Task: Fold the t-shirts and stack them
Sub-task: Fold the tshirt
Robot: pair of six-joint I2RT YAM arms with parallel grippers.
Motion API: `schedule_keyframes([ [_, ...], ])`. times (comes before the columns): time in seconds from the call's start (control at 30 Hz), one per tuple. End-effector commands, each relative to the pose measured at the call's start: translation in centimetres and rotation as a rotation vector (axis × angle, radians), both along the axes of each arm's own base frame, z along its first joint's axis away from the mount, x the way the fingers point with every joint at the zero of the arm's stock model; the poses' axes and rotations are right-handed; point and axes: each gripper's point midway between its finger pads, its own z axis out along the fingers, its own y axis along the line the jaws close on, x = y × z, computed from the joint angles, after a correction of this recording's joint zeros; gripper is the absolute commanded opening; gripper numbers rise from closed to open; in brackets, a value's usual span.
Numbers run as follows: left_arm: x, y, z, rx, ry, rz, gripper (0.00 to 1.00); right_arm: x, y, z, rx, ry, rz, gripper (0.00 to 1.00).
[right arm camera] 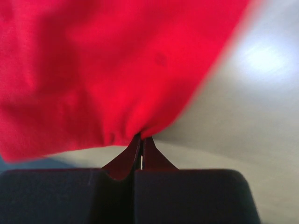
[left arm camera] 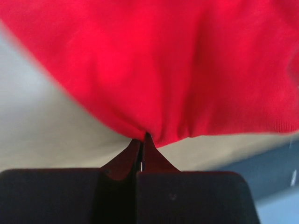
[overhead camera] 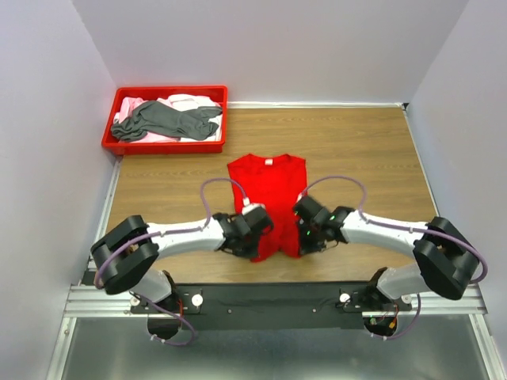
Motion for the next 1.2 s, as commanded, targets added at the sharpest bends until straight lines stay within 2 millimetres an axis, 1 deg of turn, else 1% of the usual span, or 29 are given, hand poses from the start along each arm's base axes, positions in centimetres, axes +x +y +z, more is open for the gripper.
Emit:
schedule_keyframes([
  [0.0, -8.8, 1.3, 0.0, 0.024, 0.219, -0.090, 0.00, -8.3, -2.3, 0.0, -0.195, 0.213, 0.062, 0.01],
  [0.03, -9.8, 1.2, 0.6, 0.012, 0.225, -0.106, 0.00, -9.2, -1.9, 0.4, -0.201, 0.222, 0.073, 0.01],
  [0.07, -11.4, 0.9, 1.2, -0.002, 0.246, -0.109, 0.00, -10.8, -1.1, 1.4, -0.199, 0.226, 0.082, 0.01],
  [0.1, -12.4, 1.3, 2.1, -0.018, 0.251, -0.115, 0.00, -11.5, -0.8, 1.9, -0.198, 0.223, 0.080, 0.01],
  [0.13, -13.1, 1.5, 2.6, -0.025, 0.263, -0.107, 0.00, -13.1, -0.5, 2.5, -0.202, 0.230, 0.066, 0.01],
  [0.2, -14.7, 2.5, 3.9, -0.046, 0.278, -0.085, 0.00, -13.7, 0.4, 4.0, -0.155, 0.201, 0.047, 0.01],
  [0.23, -15.0, 2.8, 4.4, -0.057, 0.282, -0.080, 0.00, -14.3, 0.3, 4.6, -0.149, 0.205, 0.039, 0.01],
  [0.27, -14.9, 3.0, 4.9, -0.071, 0.272, -0.070, 0.00, -14.3, 0.2, 5.1, -0.143, 0.202, 0.031, 0.01],
  [0.3, -14.9, 3.3, 6.0, -0.103, 0.261, -0.064, 0.00, -13.3, 0.6, 6.5, -0.106, 0.144, 0.017, 0.01],
  [0.33, -14.1, 3.4, 6.6, -0.114, 0.220, -0.046, 0.00, -12.8, -0.4, 7.2, -0.141, 0.116, -0.017, 0.01],
  [0.37, -13.4, 3.1, 7.9, -0.140, 0.191, -0.033, 0.00, -11.3, -0.8, 8.1, -0.151, 0.036, -0.047, 0.01],
  [0.4, -12.8, 3.7, 8.4, -0.134, 0.171, -0.018, 0.00, -10.3, -1.2, 9.0, -0.159, -0.004, -0.071, 0.01],
  [0.43, -11.4, 3.9, 9.3, -0.163, 0.134, -0.008, 0.00, -9.1, -1.5, 10.7, -0.156, -0.046, -0.105, 0.01],
  [0.47, -9.9, 4.0, 9.8, -0.175, 0.078, 0.011, 0.00, -8.0, -1.8, 11.4, -0.160, -0.093, -0.131, 0.01],
  [0.5, -7.4, 4.0, 11.0, -0.226, 0.007, 0.041, 0.00, -6.3, -1.9, 12.5, -0.154, -0.168, -0.158, 0.01],
  [0.53, -6.1, 4.2, 11.5, -0.246, -0.029, 0.055, 0.00, -5.3, -2.1, 13.0, -0.155, -0.192, -0.173, 0.01],
  [0.57, -4.8, 4.2, 12.0, -0.274, -0.055, 0.070, 0.00, -3.7, -2.6, 13.3, -0.175, -0.217, -0.187, 0.01],
  [0.6, -3.3, 3.8, 13.0, -0.315, -0.101, 0.069, 0.00, -2.6, -2.8, 13.7, -0.188, -0.248, -0.192, 0.01],
  [0.63, -2.2, 4.0, 13.2, -0.316, -0.129, 0.078, 0.00, -1.7, -2.9, 14.1, -0.193, -0.261, -0.199, 0.01],
  [0.67, -1.0, 4.3, 13.6, -0.325, -0.138, 0.071, 0.00, -0.2, -2.7, 15.0, -0.194, -0.286, -0.201, 0.01],
  [0.7, -0.1, 3.8, 14.5, -0.347, -0.169, 0.065, 0.00, 0.6, -2.7, 15.4, -0.198, -0.307, -0.200, 0.01],
  [0.83, 2.7, 3.6, 15.2, -0.330, -0.238, 0.039, 0.00, 3.5, -2.5, 17.2, -0.195, -0.367, -0.201, 0.01],
  [0.9, 4.3, 4.4, 15.5, -0.317, -0.268, 0.038, 0.00, 5.3, -2.3, 18.4, -0.187, -0.397, -0.198, 0.01],
  [0.97, 5.5, 4.5, 15.5, -0.316, -0.278, 0.044, 0.00, 6.9, -2.7, 19.0, -0.196, -0.414, -0.197, 0.01],
  [1.0, 6.5, 4.9, 15.8, -0.315, -0.301, 0.048, 0.00, 7.8, -2.4, 19.2, -0.196, -0.414, -0.197, 0.01],
  [1.03, 7.0, 5.1, 15.4, -0.303, -0.296, 0.055, 0.00, 8.8, -2.6, 19.4, -0.204, -0.427, -0.196, 0.01],
  [1.1, 7.8, 5.1, 15.5, -0.311, -0.305, 0.049, 0.00, 9.8, -2.3, 19.1, -0.204, -0.422, -0.184, 0.01],
  [1.13, 8.5, 5.4, 15.0, -0.297, -0.301, 0.056, 0.00, 11.1, -2.2, 18.6, -0.210, -0.421, -0.176, 0.01],
  [1.17, 8.8, 5.5, 14.8, -0.290, -0.299, 0.060, 0.00, 11.7, -2.1, 18.2, -0.207, -0.414, -0.170, 0.01],
])
